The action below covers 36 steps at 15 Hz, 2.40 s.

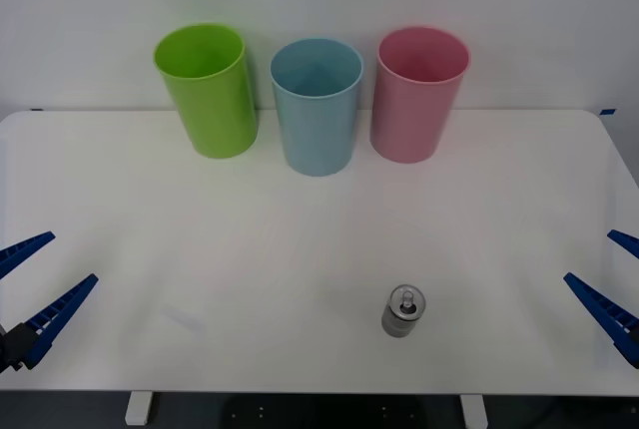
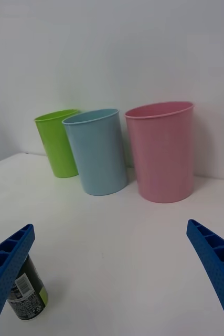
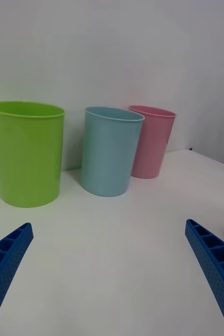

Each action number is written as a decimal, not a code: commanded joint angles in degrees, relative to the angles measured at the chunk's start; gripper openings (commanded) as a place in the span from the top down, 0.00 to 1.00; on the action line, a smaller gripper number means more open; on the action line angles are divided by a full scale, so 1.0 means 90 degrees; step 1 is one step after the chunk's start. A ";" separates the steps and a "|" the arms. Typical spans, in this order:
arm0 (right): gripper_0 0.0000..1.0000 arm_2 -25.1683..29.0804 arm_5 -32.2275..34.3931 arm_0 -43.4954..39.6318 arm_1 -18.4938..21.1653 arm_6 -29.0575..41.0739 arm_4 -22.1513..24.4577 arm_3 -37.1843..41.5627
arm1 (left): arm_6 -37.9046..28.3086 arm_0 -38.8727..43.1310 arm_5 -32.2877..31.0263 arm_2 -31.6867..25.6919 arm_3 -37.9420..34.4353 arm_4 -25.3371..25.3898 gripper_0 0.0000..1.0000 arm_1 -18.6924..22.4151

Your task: Grasp the object on the table and drop it into the matching bin: aluminum can to the light blue bin, PET bottle to the pink bin.

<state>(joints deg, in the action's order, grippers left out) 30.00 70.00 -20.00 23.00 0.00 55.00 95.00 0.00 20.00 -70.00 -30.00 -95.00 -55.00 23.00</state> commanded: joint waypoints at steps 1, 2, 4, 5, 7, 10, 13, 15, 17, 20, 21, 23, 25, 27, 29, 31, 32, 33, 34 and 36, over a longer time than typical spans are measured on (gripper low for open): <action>0.00 0.0000 0.0000 0.0000 0.0000 0.0000 0.0000 0.0000 | 0.0000 0.0000 0.0000 0.0000 0.0000 0.0000 0.00 0.0000; 0.00 0.0000 0.0000 0.0000 0.0000 0.0000 0.0000 0.0000 | 0.0000 0.0000 0.0000 0.0000 0.0000 0.0000 0.00 0.0000; 0.00 -0.0062 -0.0004 -0.0092 -0.0222 0.0000 0.0100 -0.0175 | 0.0000 0.0000 0.0000 0.0000 0.0000 0.0000 0.00 0.0000; 0.00 -0.0120 -0.0043 -0.0092 -0.0202 0.0000 0.0100 -0.0155 | 0.0000 0.0000 0.0000 0.0000 0.0000 0.0000 0.00 0.0000; 0.00 -0.0150 -0.0073 -0.0092 -0.0163 -0.0049 0.0100 -0.0155 | 0.0000 0.0000 0.0000 0.0000 0.0000 0.0000 0.00 0.0000; 0.00 -0.0228 -0.0034 -0.0190 -0.0016 -0.0107 0.0100 -0.0155 | 0.0000 0.0000 0.0000 0.0000 0.0000 0.0000 0.00 0.0000; 0.00 -0.0238 0.0289 -0.0209 0.0150 -0.0195 0.0100 -0.0370 | 0.0000 0.0000 0.0000 0.0000 0.0000 0.0000 0.00 0.0000; 0.00 -0.0247 0.0601 -0.0102 0.0257 -0.0322 0.0100 -0.0683 | 0.0000 0.0000 0.0000 0.0000 0.0000 0.0000 0.00 0.0000; 0.00 -0.0267 0.0914 -0.0014 0.0384 -0.0508 0.0100 -0.0966 | 0.0000 0.0000 0.0000 0.0000 0.0000 0.0000 0.00 0.0000; 0.00 -0.0365 0.1041 0.0015 0.0491 -0.1152 0.0100 -0.1151 | 0.0000 0.0000 0.0000 0.0000 0.0000 0.0000 0.00 0.0000; 0.00 -0.0423 0.1041 0.0035 0.0521 -0.1347 0.0100 -0.1229 | 0.0000 0.0000 0.0000 0.0000 0.0000 0.0000 0.00 0.0000; 0.00 -0.0609 0.1041 0.0113 0.0638 -0.1738 0.0100 -0.1474 | 0.0000 0.0000 0.0000 0.0000 0.0000 0.0000 0.00 0.0000; 0.00 -0.0794 0.1041 0.0211 0.0716 -0.1982 0.0100 -0.1669 | 0.0000 0.0000 0.0000 0.0000 0.0000 0.0000 0.00 0.0000; 0.00 -0.1068 0.1041 0.0337 0.0755 -0.2041 0.0119 -0.1854 | 0.0000 0.0000 0.0000 0.0000 0.0000 0.0000 0.00 0.0000; 0.00 -0.1283 0.1002 0.0455 0.0755 -0.2060 0.0246 -0.1981 | 0.0000 0.0000 0.0000 0.0000 0.0000 0.0000 0.00 0.0000; 0.00 -0.1507 0.0953 0.0591 0.0755 -0.2129 0.0246 -0.2157 | 0.0000 0.0000 0.0000 0.0000 0.0000 0.0000 0.00 0.0000; 0.00 -0.1644 0.0933 0.0699 0.0755 -0.2197 0.0246 -0.2284 | 0.0000 0.0000 0.0000 0.0000 0.0000 0.0000 0.00 0.0000; 0.00 -0.1742 0.0904 0.0767 0.0745 -0.2236 0.0246 -0.2352 | 0.0000 0.0000 0.0000 0.0000 0.0000 0.0000 0.00 0.0000; 0.00 -0.1810 0.0884 0.0836 0.0726 -0.2265 0.0246 -0.2421 | 0.0000 0.0000 0.0000 0.0000 0.0000 0.0000 0.00 0.0000; 0.00 -0.2005 0.0757 0.0923 0.0667 -0.2353 0.0246 -0.2479 | 0.0000 0.0000 0.0000 0.0000 0.0000 0.0000 0.00 0.0000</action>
<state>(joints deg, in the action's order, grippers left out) 12.50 77.27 -11.92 29.25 -20.91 57.18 72.75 0.00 20.00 -70.00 -30.00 -95.00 -55.00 23.00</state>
